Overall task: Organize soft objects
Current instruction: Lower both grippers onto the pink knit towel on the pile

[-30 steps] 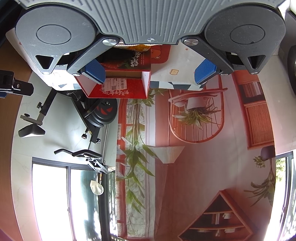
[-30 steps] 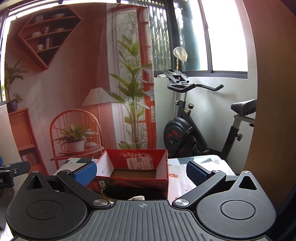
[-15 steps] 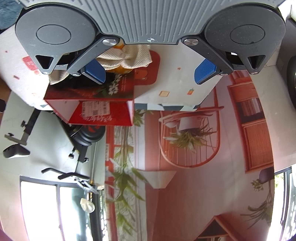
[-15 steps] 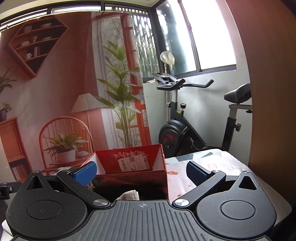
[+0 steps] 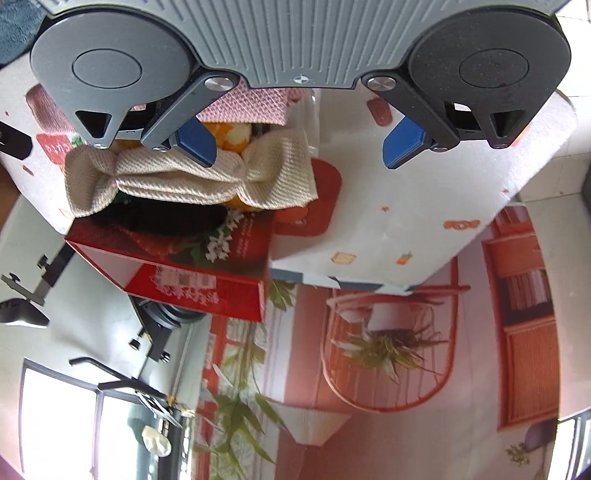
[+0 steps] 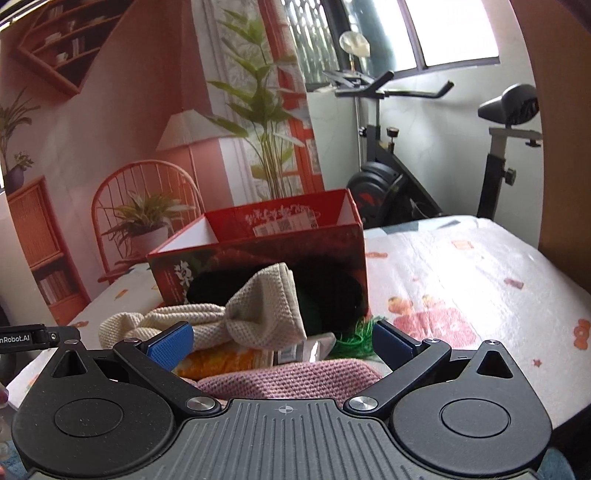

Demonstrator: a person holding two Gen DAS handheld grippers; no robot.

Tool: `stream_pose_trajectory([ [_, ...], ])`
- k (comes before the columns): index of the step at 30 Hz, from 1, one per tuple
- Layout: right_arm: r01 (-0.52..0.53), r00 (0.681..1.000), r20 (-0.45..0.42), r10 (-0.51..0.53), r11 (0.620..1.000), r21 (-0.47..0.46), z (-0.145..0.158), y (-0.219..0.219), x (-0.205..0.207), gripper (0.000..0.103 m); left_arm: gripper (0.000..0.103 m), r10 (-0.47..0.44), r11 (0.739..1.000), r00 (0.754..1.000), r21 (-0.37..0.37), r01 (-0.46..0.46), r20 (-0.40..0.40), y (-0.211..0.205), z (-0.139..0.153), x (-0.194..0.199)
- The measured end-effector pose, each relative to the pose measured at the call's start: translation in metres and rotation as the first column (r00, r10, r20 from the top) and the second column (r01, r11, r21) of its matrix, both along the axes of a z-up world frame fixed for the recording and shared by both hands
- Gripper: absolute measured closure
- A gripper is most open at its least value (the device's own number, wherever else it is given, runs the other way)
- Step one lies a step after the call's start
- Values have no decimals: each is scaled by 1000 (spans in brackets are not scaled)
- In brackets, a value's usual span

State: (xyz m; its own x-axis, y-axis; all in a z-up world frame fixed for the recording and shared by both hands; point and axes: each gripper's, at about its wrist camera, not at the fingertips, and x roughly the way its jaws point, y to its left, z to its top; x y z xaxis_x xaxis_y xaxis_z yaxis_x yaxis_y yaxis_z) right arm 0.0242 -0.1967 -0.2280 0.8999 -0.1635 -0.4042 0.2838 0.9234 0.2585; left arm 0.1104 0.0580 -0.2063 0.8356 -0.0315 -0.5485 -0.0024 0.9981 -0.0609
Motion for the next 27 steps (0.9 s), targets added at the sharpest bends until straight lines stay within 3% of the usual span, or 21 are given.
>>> stream_pose_trajectory([
  [2,26,999,-47,-25,1000,13,-6,-2,4,1,7,-15,1000,1000,12,15,-17,-4,-7,1],
  [6,22,991,-134,-14,998,63,-24,-6,13,17,12,-40,999,997,17,41,-66,-9,-17,7],
  [8,17,986,-168,-3,997,77,-31,-9,17,19,13,-47,999,995,9,48,-87,-9,-21,9],
  [15,-32,983,-178,46,996,81,-37,-5,24,20,18,-53,998,988,-35,48,-146,-7,-35,15],
  [27,-67,974,-210,87,993,100,-53,-10,36,25,22,-149,988,965,-57,140,-217,-20,-55,19],
])
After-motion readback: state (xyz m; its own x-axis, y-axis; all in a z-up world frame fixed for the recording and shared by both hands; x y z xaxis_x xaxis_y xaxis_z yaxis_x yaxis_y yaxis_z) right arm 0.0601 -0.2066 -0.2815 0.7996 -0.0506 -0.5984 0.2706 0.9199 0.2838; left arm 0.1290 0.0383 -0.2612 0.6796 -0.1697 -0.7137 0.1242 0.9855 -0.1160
